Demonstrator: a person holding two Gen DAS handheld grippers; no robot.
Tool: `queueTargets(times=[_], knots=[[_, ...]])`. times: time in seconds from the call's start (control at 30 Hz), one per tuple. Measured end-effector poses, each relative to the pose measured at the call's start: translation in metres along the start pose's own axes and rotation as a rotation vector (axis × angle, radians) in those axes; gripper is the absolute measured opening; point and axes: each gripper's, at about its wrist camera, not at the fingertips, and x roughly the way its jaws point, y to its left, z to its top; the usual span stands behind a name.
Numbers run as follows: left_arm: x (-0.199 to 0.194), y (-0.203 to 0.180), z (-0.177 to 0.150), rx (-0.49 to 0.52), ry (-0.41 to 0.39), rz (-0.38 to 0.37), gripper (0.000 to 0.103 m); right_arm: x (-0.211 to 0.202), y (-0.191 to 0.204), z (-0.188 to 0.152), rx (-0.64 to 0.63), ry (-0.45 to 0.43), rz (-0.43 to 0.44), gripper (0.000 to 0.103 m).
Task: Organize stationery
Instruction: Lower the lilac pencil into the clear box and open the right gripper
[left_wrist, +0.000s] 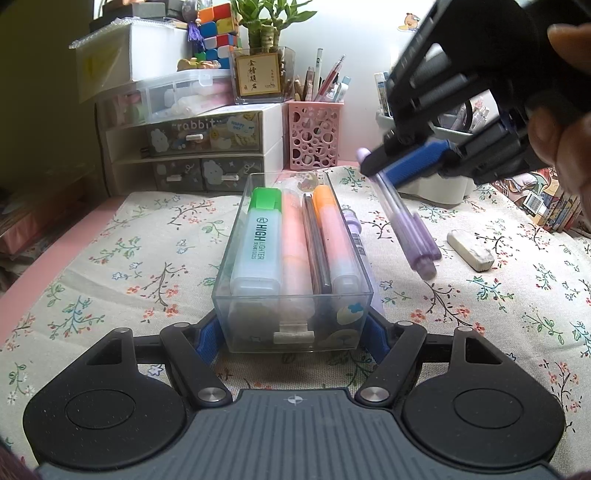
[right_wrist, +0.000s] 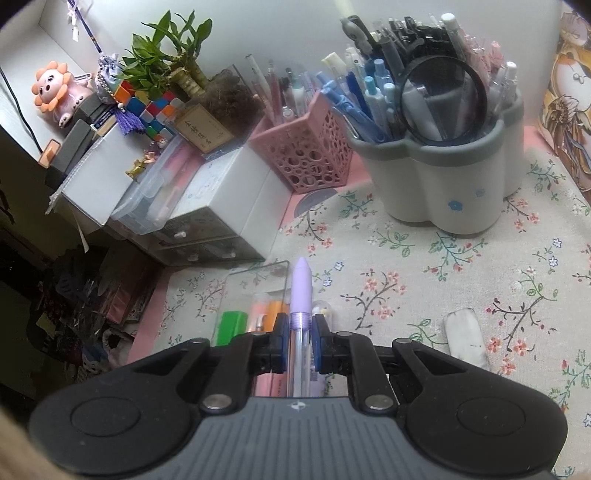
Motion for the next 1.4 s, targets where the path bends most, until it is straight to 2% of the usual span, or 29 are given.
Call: queueTargets(times=[0.37, 0.7, 1.03, 1.27, 1.33, 1.4], knots=[[0.001, 0.0, -0.001, 0.009, -0.003, -0.004, 0.073, 0.021, 0.033, 0.006, -0.025, 0.055, 0.055, 0.012], [0.0, 0.0, -0.001, 0.012, -0.007, -0.006, 0.073, 0.033, 0.04, 0.004, -0.034, 0.086, 0.042, 0.011], [0.0, 0.0, -0.001, 0.011, -0.007, -0.007, 0.073, 0.032, 0.04, 0.002, -0.07, 0.077, 0.046, 0.012], [0.001, 0.0, -0.001, 0.01, -0.006, -0.009, 0.073, 0.021, 0.029, 0.007, -0.038, 0.054, 0.045, 0.012], [0.001, 0.0, -0.001, 0.01, -0.007, -0.009, 0.073, 0.018, 0.021, 0.009, -0.018, 0.041, 0.035, 0.012], [0.001, 0.0, -0.001, 0.01, -0.007, -0.008, 0.073, 0.018, 0.012, 0.01, -0.008, 0.032, -0.012, 0.012]])
